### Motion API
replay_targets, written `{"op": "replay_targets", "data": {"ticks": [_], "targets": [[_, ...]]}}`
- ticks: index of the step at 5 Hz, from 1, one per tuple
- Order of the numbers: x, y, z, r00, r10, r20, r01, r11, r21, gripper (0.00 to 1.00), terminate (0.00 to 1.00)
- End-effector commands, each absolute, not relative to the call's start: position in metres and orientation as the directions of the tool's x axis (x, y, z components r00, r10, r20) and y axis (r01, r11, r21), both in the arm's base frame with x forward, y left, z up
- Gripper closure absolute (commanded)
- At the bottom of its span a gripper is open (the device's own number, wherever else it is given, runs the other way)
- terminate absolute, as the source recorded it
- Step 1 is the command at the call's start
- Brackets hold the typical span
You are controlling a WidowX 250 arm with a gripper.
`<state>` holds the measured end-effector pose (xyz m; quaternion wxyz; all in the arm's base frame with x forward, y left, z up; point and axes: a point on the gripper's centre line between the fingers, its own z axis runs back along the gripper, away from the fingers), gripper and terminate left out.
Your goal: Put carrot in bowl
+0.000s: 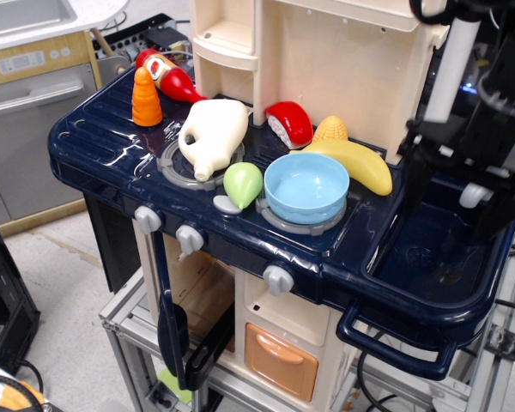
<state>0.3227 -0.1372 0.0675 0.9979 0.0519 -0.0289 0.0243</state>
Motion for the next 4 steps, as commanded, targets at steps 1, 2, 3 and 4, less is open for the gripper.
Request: {"op": "replay_targets", "data": {"ticks": [1, 2, 3, 4], "targets": [[0.314, -0.062, 0.123, 0.994, 0.048, 0.102, -0.074, 0.96, 0.269, 0.0, 0.0], [0.312, -0.014, 0.146, 0.994, 0.018, 0.108, -0.052, 0.946, 0.32, 0.0, 0.0], [0.317, 0.034, 0.154, 0.987, -0.081, 0.142, 0.024, 0.933, 0.359, 0.0, 0.0], [0.326, 0.079, 0.152, 0.967, -0.168, 0.189, 0.081, 0.913, 0.4, 0.0, 0.0]]}}
